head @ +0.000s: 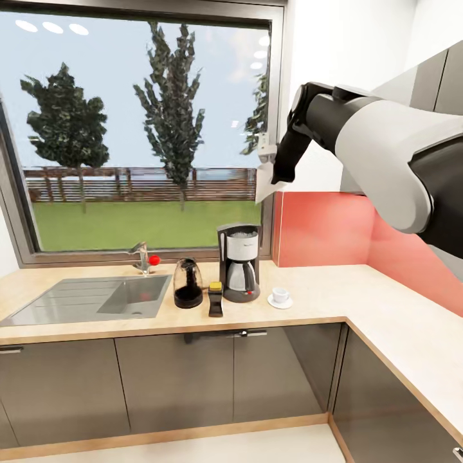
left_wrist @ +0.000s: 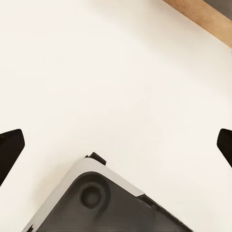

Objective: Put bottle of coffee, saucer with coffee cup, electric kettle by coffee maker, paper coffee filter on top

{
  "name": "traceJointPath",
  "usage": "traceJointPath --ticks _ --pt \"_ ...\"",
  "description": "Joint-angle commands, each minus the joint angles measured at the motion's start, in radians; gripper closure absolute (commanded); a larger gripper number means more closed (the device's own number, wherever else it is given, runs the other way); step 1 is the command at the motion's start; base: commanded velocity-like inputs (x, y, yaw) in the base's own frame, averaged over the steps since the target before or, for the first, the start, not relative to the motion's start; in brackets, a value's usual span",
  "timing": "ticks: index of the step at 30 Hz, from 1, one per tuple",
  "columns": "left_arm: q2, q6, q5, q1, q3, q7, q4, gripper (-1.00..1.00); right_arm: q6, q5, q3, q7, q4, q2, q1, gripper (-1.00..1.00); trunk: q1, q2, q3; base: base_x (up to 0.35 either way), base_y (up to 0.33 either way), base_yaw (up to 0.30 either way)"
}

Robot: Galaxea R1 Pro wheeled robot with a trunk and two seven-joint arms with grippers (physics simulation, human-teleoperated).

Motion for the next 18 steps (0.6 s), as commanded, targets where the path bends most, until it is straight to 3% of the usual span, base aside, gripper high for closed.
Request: traceJointPath --ticks 1,5,11,18 --pt "0.001 -0.002 0.010 0.001 -0.008 -0.004 -0.001 -1.00 0.010 -0.007 0.003 0.002 0.003 0.001 -0.001 1.00 0.000 -0.001 0.000 0.000 0.000 0.000" --pt "0.001 -0.001 0.006 0.001 -0.010 -0.004 0.000 -1.00 0.005 -0.005 0.003 0.012 0.005 0.001 -0.001 1.00 0.000 -0.001 0.000 0.053 0.000 0.000" --pt "0.000 0.048 0.005 0.000 -0.013 0.000 0.001 -1.00 0.008 0.000 0.004 0.009 0.006 0.001 0.001 1.00 0.000 -0.001 0.000 0.257 0.000 0.000" --pt "-0.001 0.089 0.003 0.001 -0.013 0.000 -0.002 -1.00 0.024 0.072 0.004 0.001 0.006 0.001 0.005 1.00 0.000 -0.001 0.000 0.322 0.000 0.000"
